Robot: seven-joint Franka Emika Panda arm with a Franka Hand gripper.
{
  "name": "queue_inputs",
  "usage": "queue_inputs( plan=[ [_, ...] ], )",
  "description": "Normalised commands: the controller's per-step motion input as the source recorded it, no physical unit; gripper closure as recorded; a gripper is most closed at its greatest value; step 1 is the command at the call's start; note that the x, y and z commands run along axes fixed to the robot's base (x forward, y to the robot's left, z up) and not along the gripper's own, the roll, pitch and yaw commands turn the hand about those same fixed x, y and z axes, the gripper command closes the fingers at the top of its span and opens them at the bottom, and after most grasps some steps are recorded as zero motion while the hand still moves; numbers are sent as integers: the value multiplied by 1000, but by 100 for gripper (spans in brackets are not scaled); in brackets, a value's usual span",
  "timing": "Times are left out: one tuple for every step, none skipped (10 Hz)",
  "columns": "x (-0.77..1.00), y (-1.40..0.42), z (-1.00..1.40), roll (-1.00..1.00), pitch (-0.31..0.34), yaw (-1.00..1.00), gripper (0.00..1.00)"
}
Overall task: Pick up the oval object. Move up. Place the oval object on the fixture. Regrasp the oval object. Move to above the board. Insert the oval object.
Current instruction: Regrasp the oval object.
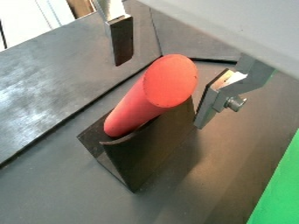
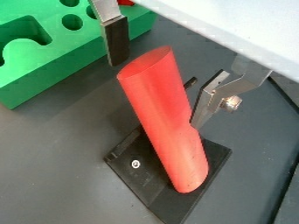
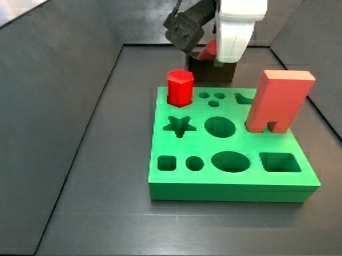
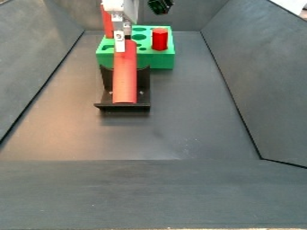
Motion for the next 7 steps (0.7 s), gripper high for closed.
queue_inputs(
  plan=[
    [87, -14, 2, -8, 203, 54, 0],
    [87, -14, 2, -8, 203, 54, 0],
    [87, -14, 2, -8, 202, 54, 0],
    [87, -14, 2, -8, 202, 54, 0],
    [87, -14, 2, -8, 202, 54, 0],
    [88, -14, 2, -8, 202, 54, 0],
    [87, -14, 2, -8, 202, 54, 0]
  ],
)
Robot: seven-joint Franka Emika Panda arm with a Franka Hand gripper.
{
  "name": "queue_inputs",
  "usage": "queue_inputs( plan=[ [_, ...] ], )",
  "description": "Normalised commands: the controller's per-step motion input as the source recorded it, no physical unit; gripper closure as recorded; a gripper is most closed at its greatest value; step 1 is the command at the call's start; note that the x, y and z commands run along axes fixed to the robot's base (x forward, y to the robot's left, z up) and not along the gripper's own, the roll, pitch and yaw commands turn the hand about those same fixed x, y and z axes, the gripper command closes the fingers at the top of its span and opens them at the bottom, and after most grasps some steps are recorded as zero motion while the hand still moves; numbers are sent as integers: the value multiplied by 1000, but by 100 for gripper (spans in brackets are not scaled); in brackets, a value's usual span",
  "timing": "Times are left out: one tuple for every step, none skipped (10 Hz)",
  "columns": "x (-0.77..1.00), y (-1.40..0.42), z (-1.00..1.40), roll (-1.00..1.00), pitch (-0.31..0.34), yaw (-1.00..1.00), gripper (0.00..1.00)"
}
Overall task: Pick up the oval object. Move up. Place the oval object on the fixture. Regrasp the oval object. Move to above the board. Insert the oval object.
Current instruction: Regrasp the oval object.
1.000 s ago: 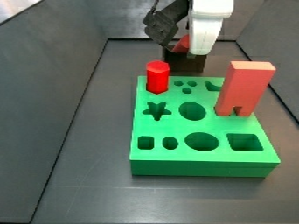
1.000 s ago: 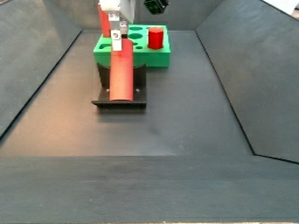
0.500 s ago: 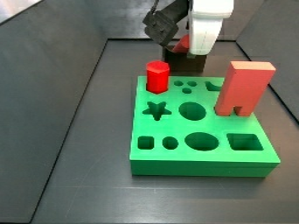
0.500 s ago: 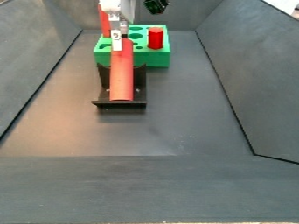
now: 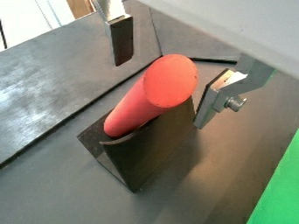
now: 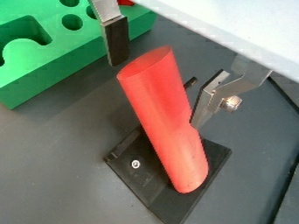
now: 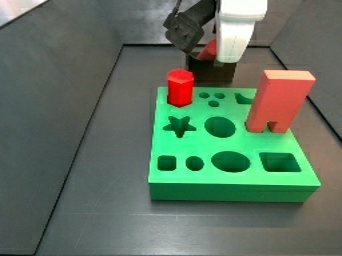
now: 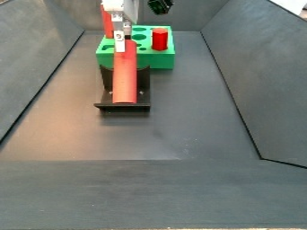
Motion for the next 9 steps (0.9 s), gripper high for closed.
queue_inputs(
  plan=[
    [88, -14, 2, -8, 202, 54, 0],
    [88, -14, 2, -8, 202, 54, 0],
    [88, -14, 2, -8, 202, 54, 0],
    [88, -14, 2, -8, 202, 54, 0],
    [88, -14, 2, -8, 202, 54, 0],
    [88, -14, 2, -8, 202, 54, 0],
    [88, -14, 2, -8, 202, 54, 0],
    [88, -14, 2, -8, 202, 54, 0],
    [88, -14, 2, -8, 202, 54, 0]
  ],
)
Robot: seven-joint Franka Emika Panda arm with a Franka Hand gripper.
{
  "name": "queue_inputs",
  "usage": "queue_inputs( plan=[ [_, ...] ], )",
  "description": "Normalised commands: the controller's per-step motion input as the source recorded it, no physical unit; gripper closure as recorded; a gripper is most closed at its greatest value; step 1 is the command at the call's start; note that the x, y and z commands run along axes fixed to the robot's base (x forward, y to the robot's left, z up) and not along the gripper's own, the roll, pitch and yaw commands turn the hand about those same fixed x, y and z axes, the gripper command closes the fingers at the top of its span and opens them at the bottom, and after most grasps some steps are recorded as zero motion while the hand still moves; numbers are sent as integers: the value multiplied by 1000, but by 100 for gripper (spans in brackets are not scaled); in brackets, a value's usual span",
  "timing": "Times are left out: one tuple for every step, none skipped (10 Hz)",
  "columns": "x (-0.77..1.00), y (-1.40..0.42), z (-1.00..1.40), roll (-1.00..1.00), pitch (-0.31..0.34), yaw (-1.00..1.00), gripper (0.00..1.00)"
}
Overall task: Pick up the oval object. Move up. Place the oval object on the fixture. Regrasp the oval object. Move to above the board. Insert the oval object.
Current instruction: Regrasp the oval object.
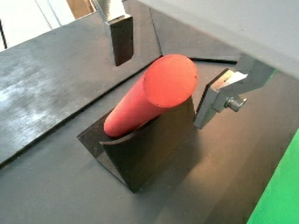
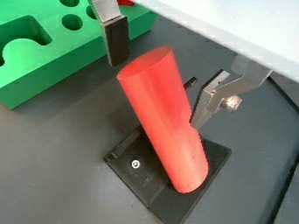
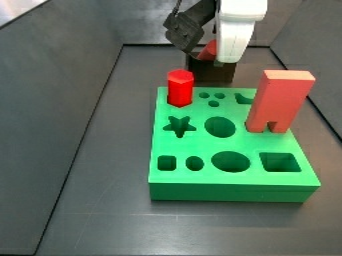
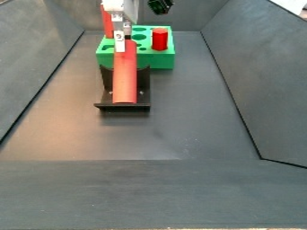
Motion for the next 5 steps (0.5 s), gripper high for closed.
queue_inputs(
  plan=[
    [88, -14, 2, -8, 202, 54, 0],
    [88, -14, 2, -8, 202, 54, 0],
    [88, -14, 2, -8, 202, 54, 0],
    [88, -14, 2, -8, 202, 54, 0],
    [88, -14, 2, -8, 202, 54, 0]
  ],
)
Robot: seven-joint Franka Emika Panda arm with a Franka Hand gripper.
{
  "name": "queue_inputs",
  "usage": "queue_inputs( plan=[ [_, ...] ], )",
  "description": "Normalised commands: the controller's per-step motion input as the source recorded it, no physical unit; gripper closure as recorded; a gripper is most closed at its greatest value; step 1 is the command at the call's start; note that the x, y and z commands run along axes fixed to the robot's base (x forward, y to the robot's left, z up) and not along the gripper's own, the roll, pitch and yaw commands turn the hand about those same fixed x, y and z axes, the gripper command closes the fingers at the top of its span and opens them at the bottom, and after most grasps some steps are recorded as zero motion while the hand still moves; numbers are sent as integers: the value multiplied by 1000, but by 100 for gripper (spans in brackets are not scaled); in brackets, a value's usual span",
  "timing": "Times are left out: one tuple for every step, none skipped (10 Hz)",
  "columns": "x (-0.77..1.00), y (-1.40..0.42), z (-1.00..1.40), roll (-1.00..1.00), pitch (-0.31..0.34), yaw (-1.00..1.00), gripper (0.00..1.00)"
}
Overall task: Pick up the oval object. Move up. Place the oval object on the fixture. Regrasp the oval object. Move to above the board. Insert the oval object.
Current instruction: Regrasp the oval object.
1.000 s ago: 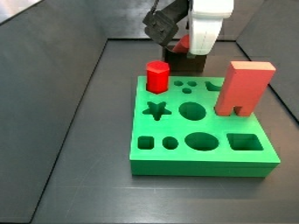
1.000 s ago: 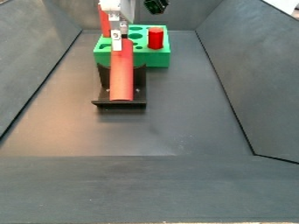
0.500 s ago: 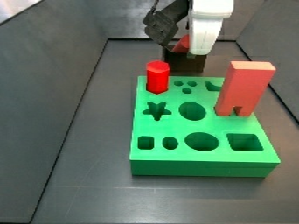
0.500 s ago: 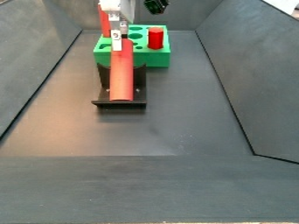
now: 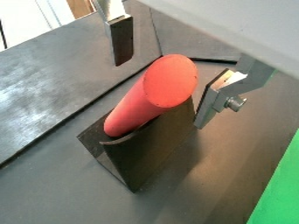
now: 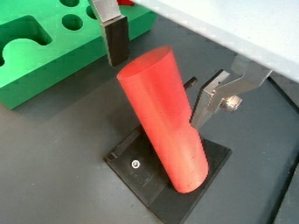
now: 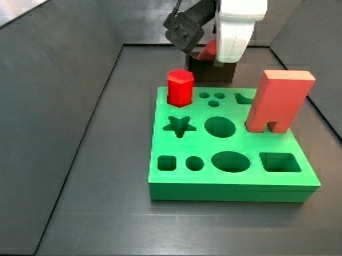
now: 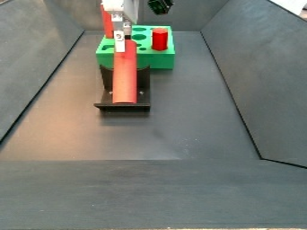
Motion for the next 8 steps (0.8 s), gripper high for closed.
queue_inputs(
  plan=[
    [87, -14, 2, -8, 202, 54, 0],
    [87, -14, 2, -8, 202, 54, 0],
    [87, -14, 2, -8, 202, 54, 0],
    [87, -14, 2, -8, 202, 54, 0],
    [88, -14, 2, -8, 202, 54, 0],
    [87, -14, 1, -8, 202, 54, 0],
    [87, -14, 1, -8, 202, 54, 0],
    [87, -14, 1, -8, 202, 54, 0]
  ],
)
